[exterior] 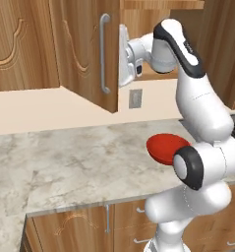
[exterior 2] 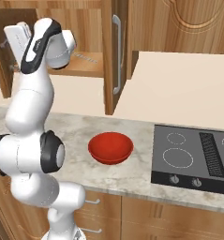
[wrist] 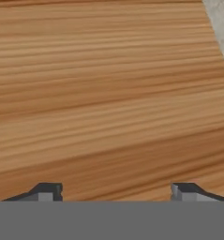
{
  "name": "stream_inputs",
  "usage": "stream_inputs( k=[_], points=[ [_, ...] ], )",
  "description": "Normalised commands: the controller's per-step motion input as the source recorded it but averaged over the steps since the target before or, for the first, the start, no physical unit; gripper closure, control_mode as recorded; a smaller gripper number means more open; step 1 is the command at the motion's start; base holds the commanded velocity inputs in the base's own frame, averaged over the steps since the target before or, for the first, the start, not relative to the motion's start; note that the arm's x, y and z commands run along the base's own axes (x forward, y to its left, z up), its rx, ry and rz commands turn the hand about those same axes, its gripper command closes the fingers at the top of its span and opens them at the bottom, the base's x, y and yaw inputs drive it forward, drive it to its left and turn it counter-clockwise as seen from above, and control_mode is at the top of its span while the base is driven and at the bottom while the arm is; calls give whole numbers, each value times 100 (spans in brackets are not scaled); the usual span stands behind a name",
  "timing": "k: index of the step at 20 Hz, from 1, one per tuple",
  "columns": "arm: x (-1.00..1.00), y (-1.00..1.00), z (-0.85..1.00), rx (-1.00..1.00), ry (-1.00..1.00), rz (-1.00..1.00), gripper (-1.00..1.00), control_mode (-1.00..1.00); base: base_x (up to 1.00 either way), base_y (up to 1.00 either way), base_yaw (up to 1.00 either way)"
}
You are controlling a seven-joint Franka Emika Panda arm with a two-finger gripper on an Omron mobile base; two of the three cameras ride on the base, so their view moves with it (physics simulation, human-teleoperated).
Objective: Open the cabinet and setup a tea strainer by placing it in the bowl upright.
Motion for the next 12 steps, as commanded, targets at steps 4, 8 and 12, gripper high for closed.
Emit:
stream_inputs(
  k=[4,8,12],
  points=[
    [-64,95,-1,-6,1,-24,-100,-100,0,0,0],
    [-28,81,-12,-9,6,-41,-100,-100,0,0,0],
    [-19,68,-10,-10,6,-42,-100,-100,0,0,0]
  ],
)
